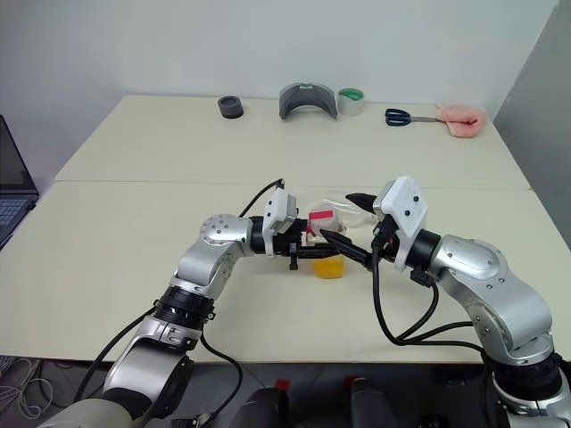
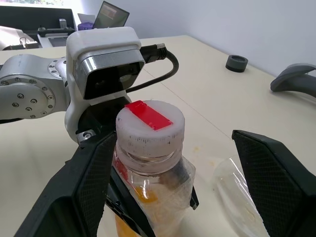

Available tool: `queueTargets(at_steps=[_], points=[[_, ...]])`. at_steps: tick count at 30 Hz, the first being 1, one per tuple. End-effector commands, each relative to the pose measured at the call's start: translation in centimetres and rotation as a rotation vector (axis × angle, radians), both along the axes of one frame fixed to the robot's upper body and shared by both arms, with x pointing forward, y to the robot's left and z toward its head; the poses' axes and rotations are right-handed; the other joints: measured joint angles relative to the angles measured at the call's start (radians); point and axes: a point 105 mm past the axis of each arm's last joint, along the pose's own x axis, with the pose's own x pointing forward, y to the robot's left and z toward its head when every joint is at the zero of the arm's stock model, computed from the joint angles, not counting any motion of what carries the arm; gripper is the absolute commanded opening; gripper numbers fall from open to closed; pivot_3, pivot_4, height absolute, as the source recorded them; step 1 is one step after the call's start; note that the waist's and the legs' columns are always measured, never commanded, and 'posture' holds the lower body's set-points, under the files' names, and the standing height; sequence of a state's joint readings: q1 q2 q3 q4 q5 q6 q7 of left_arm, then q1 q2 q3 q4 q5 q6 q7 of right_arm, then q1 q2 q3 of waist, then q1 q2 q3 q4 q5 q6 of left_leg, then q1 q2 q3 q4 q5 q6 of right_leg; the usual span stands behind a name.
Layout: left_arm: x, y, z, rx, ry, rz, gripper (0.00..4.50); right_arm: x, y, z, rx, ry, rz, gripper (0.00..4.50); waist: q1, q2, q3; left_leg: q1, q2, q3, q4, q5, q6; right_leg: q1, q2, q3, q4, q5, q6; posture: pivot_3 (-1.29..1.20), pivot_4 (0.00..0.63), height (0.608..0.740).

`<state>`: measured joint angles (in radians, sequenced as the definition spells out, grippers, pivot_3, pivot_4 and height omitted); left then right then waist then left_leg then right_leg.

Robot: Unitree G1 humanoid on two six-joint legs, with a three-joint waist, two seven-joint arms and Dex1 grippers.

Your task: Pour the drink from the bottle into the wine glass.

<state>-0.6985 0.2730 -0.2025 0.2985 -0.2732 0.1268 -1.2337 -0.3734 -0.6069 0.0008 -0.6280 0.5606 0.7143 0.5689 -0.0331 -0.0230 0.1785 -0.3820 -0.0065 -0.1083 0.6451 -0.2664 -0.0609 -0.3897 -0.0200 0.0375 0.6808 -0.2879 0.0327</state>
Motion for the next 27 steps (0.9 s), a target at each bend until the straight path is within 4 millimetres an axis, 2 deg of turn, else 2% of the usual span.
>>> queueTargets(at_steps=[1, 27], points=[[-0.5, -0.3, 1.4, -0.028, -0.055, -0.03, 1.69, -0.2, -0.6, 1.3, 0.011, -0.058, -0.022, 3.96, 0.0, 0.0, 0.0, 0.0, 0.0, 0.0, 0.0, 0.0, 0.0, 0.0, 0.0, 0.0, 0.0, 0.0, 0.0, 0.0, 0.15, 0.74], [-0.3, -0.2, 1.4, -0.037, -0.059, -0.012, 1.69, -1.9, 0.2, 1.7, 0.029, 0.01, 0.105, 3.96, 0.0, 0.0, 0.0, 0.0, 0.0, 0.0, 0.0, 0.0, 0.0, 0.0, 0.0, 0.0, 0.0, 0.0, 0.0, 0.0, 0.15, 0.74]])
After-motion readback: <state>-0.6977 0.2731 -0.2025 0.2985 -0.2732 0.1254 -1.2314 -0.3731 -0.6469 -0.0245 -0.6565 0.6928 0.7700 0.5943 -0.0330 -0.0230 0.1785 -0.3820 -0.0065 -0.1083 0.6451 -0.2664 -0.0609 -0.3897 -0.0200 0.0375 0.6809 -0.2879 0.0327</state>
